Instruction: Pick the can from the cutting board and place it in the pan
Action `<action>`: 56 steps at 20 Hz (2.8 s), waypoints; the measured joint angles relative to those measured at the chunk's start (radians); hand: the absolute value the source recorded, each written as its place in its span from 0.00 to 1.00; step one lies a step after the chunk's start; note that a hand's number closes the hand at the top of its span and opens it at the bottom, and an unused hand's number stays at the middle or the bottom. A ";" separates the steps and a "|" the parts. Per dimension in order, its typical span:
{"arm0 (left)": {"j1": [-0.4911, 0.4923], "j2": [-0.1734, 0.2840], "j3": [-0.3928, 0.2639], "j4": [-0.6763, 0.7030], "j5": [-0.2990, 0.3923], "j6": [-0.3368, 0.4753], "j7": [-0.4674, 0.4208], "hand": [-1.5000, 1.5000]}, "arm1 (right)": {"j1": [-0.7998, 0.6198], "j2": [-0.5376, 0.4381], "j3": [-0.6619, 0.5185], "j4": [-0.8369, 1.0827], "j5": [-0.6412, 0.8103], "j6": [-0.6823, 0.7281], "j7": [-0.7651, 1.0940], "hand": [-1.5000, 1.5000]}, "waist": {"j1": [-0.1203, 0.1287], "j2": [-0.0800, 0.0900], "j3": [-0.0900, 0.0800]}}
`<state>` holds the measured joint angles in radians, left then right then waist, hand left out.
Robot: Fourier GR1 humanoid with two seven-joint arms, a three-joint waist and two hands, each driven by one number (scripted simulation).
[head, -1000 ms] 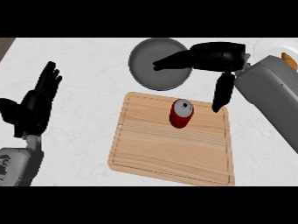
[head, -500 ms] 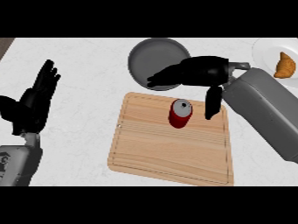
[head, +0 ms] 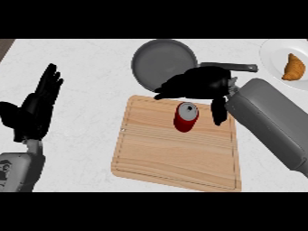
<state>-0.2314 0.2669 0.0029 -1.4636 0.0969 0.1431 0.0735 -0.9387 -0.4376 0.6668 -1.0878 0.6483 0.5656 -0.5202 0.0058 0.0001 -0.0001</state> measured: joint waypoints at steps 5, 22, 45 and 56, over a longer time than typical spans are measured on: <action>0.012 -0.014 0.004 -0.005 -0.011 -0.006 -0.009 0.50 | -0.012 0.040 -0.010 0.028 0.065 0.017 0.010 0.00 | 0.001 0.000 0.000; -0.006 -0.024 0.042 0.006 -0.035 -0.038 -0.002 0.50 | 0.041 0.165 -0.002 0.161 0.292 -0.039 -0.035 0.00 | 0.002 0.001 0.000; -0.020 -0.046 0.047 0.025 -0.048 -0.056 0.009 0.50 | 0.158 0.411 -0.108 0.126 0.246 -0.132 0.565 1.00 | 0.022 -0.021 -0.003; -0.049 -0.059 0.030 0.047 -0.054 -0.065 0.006 0.50 | 0.065 0.436 0.023 -0.214 0.124 -0.548 1.206 1.00 | 0.058 -0.012 -0.001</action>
<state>-0.2802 0.2080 0.0331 -1.4167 0.0429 0.0785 0.0795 -0.8735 -0.0018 0.6896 -1.3020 0.7721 0.0173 0.6854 0.0641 -0.0122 -0.0014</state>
